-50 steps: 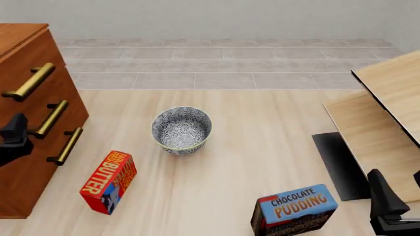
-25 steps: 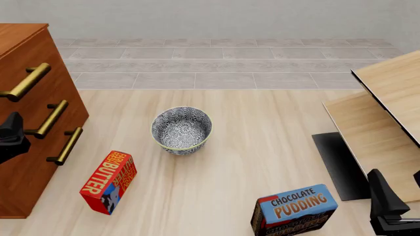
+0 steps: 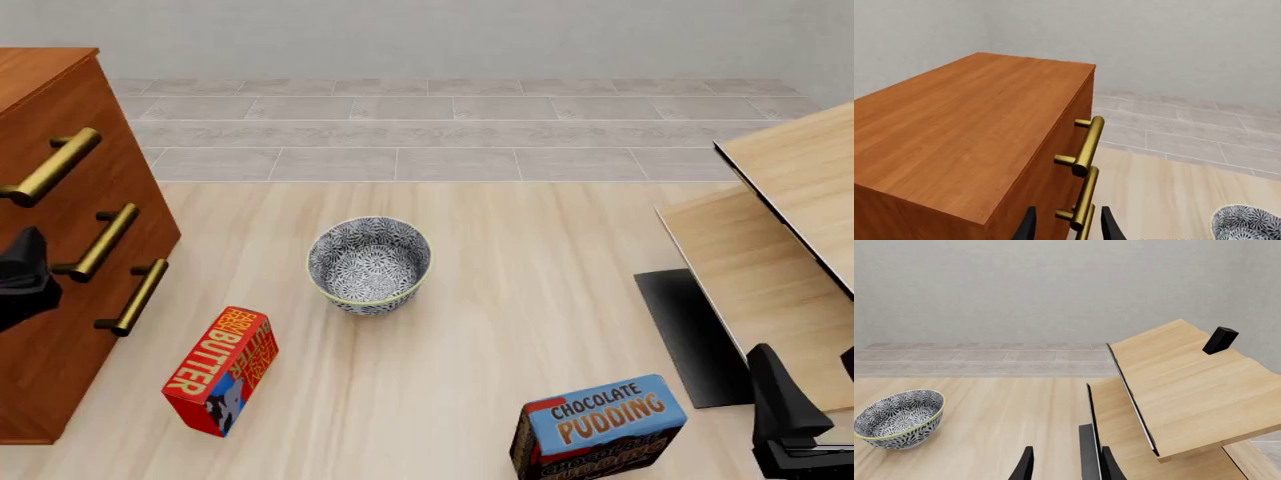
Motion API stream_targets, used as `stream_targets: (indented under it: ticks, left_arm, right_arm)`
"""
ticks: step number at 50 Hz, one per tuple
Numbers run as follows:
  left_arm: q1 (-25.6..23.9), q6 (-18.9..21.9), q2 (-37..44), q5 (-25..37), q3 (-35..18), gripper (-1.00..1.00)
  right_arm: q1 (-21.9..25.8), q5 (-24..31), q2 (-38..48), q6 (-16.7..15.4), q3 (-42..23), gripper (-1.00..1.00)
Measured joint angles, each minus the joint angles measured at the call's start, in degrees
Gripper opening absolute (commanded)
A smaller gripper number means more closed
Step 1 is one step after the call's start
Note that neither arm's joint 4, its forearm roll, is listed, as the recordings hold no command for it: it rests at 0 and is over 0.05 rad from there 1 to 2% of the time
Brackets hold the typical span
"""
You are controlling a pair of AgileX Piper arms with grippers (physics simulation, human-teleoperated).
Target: Close the top drawer of the cabinet and put the bowl on top of it.
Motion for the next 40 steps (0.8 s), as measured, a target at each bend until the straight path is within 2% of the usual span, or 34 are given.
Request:
stream_targets:
  ticks: [9, 26, 40]
  left_arm:
    - [-1.86, 0.2, -0.3, 0.79, 0.55, 1.0]
    - [-9.52, 0.09, -2.72, 5.4, 0.52, 1.0]
    - [-16.77, 0.87, -3.43, 12.55, -4.44, 1.0]
  right_arm:
    - [0.0, 0.0, 0.0, 0.0, 0.0, 1.0]
    - [0.0, 0.0, 0.0, 0.01, 0.0, 1.0]
    - [-0.01, 0.0, 0.0, 0.01, 0.0, 1.0]
